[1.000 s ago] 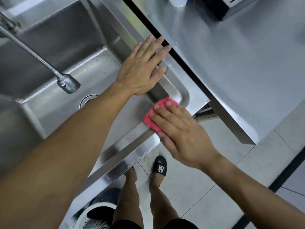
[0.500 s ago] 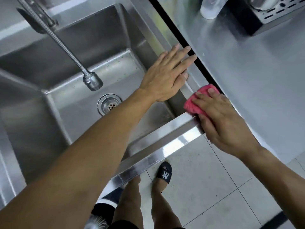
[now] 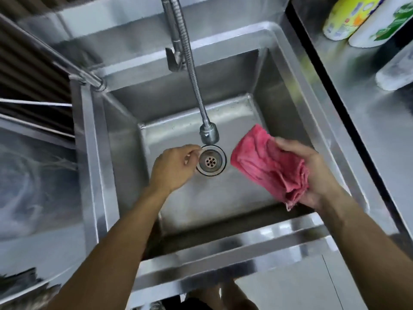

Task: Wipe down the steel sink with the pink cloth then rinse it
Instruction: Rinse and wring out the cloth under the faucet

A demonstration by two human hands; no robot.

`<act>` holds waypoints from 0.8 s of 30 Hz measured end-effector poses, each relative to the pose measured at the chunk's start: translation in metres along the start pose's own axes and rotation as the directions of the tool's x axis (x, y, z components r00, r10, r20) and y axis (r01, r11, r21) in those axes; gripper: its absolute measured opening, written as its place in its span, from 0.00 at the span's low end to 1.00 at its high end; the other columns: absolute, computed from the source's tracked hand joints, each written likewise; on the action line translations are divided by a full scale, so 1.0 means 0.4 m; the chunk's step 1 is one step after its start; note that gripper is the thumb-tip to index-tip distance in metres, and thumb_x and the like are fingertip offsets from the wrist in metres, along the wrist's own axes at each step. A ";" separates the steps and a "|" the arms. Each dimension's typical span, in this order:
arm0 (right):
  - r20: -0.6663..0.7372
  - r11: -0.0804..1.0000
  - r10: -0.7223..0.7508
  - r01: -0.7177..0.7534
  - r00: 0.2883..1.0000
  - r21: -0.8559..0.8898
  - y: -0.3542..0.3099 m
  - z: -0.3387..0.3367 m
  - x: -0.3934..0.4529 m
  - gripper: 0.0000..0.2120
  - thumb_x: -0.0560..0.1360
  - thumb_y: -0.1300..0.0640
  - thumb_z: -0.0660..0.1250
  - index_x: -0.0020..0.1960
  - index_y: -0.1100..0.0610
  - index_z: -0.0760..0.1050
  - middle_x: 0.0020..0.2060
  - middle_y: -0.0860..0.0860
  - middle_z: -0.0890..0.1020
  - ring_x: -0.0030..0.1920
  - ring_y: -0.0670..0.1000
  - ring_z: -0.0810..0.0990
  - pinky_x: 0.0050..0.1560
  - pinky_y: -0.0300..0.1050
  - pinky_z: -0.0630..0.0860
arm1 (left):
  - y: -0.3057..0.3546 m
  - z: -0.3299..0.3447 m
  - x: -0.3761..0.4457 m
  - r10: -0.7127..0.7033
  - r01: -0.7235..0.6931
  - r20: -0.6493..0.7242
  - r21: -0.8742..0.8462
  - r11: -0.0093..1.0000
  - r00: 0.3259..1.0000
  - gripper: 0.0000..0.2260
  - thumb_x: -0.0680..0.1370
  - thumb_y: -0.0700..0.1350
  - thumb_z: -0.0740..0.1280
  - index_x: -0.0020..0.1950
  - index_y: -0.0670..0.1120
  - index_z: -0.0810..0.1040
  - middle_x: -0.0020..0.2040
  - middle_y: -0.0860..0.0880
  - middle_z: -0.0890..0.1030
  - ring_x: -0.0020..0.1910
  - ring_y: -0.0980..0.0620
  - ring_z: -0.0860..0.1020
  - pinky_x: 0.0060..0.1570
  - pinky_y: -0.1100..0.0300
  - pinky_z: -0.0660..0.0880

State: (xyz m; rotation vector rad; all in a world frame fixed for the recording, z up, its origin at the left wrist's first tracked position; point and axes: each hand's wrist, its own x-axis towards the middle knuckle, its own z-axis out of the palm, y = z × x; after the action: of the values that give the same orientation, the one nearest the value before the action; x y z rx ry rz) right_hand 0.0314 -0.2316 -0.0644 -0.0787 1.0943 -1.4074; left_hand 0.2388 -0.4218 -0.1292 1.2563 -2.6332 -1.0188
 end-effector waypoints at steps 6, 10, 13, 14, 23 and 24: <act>0.137 0.739 0.039 0.064 0.990 -0.671 0.028 0.091 0.139 0.23 0.70 0.69 0.72 0.61 0.51 0.81 0.47 0.54 0.87 0.43 0.60 0.86 0.47 0.52 0.84 | -0.025 -0.168 0.206 -0.132 0.042 -0.305 -0.286 0.957 0.943 0.17 0.78 0.50 0.64 0.67 0.53 0.80 0.52 0.56 0.85 0.44 0.55 0.82 0.55 0.50 0.81; 0.197 0.435 -0.071 0.208 0.978 -0.876 -0.019 0.145 0.192 0.17 0.78 0.69 0.68 0.59 0.50 0.82 0.40 0.51 0.83 0.26 0.44 0.76 0.27 0.37 0.73 | 0.058 -0.228 0.302 -0.042 -0.035 -0.380 -0.192 0.981 0.924 0.22 0.80 0.61 0.65 0.73 0.60 0.70 0.61 0.61 0.80 0.42 0.59 0.82 0.50 0.54 0.80; 0.346 0.262 -0.136 0.370 0.929 -0.891 -0.051 0.146 0.224 0.20 0.77 0.69 0.71 0.65 0.52 0.82 0.56 0.48 0.85 0.50 0.40 0.85 0.51 0.36 0.81 | 0.084 -0.225 0.338 0.036 -0.077 -0.421 -0.080 0.994 0.906 0.18 0.81 0.62 0.64 0.69 0.60 0.73 0.58 0.61 0.81 0.45 0.58 0.82 0.44 0.57 0.78; 0.377 0.203 -0.143 0.400 0.915 -0.894 -0.061 0.142 0.229 0.21 0.77 0.66 0.72 0.67 0.50 0.81 0.59 0.45 0.85 0.55 0.40 0.84 0.58 0.40 0.81 | 0.086 -0.218 0.351 0.055 -0.094 -0.433 -0.070 0.993 0.900 0.14 0.81 0.60 0.64 0.65 0.58 0.75 0.53 0.59 0.82 0.45 0.55 0.82 0.44 0.55 0.78; 0.551 0.050 -0.174 0.566 0.816 -0.823 -0.079 0.076 0.239 0.21 0.78 0.68 0.71 0.70 0.57 0.79 0.64 0.49 0.82 0.54 0.26 0.76 0.57 0.25 0.72 | 0.106 -0.123 0.392 -0.256 -0.105 -0.606 -0.494 0.863 0.753 0.09 0.84 0.50 0.64 0.49 0.47 0.80 0.46 0.48 0.83 0.43 0.56 0.81 0.46 0.63 0.79; 0.550 0.057 -0.164 0.564 0.819 -0.824 -0.073 0.066 0.238 0.20 0.78 0.68 0.71 0.69 0.57 0.80 0.62 0.49 0.82 0.51 0.27 0.77 0.55 0.25 0.72 | 0.117 -0.124 0.401 -0.388 -0.059 -0.552 -0.626 0.777 0.738 0.11 0.84 0.50 0.63 0.48 0.46 0.79 0.44 0.47 0.84 0.40 0.53 0.83 0.44 0.57 0.82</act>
State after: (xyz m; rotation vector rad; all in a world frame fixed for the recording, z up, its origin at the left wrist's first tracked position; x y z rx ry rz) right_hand 0.0070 -0.3294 -0.0847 -1.6729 1.6195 -0.7471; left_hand 0.1153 -0.5414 -0.0991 1.3609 -1.4869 -1.0572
